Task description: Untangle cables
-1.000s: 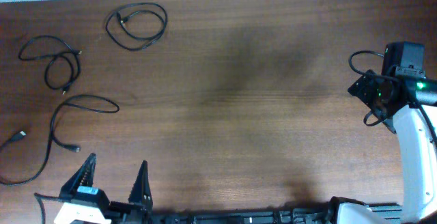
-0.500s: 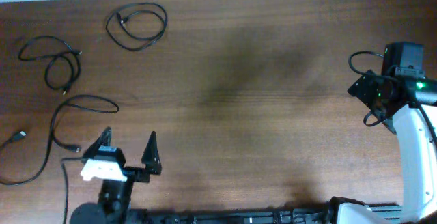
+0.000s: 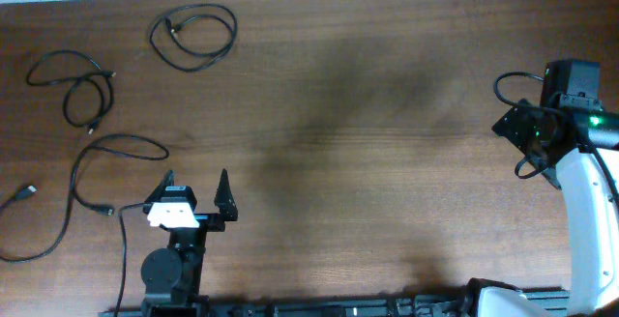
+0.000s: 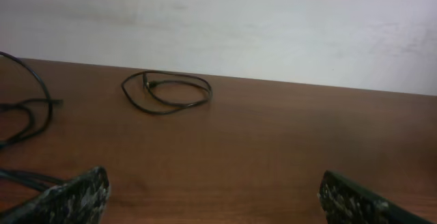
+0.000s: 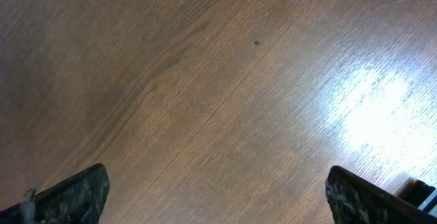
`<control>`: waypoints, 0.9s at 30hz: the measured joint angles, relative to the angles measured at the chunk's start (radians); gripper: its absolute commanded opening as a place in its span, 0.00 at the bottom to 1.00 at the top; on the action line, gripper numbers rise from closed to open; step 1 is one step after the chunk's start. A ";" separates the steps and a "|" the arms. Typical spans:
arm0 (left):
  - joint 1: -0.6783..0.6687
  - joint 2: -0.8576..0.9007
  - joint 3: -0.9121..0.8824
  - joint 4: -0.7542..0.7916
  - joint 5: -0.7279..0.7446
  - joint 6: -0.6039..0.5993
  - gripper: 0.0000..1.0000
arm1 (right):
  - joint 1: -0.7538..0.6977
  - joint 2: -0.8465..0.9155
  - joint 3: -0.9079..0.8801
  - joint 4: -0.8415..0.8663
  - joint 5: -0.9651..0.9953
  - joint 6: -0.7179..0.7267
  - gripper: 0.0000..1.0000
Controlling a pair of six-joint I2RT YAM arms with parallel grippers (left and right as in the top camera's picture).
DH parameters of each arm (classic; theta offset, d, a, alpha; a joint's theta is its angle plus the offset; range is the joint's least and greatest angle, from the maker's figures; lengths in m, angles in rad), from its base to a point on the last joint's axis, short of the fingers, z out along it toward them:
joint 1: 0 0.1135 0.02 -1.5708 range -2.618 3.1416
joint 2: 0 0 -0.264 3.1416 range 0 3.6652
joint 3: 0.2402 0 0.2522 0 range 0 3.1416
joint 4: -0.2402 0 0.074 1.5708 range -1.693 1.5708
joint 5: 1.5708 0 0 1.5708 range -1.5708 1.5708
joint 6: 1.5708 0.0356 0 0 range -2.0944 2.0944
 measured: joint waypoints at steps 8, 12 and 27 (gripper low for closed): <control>0.000 0.000 0.000 -0.013 0.000 0.049 0.99 | 0.000 0.000 0.000 0.000 0.000 0.000 0.99; 0.000 0.000 0.000 -0.013 0.003 0.080 0.99 | 0.000 0.000 0.000 0.000 0.000 0.000 0.99; 0.000 0.002 0.000 -0.013 0.006 0.087 0.99 | 0.000 -0.330 -0.061 0.001 0.000 0.000 0.99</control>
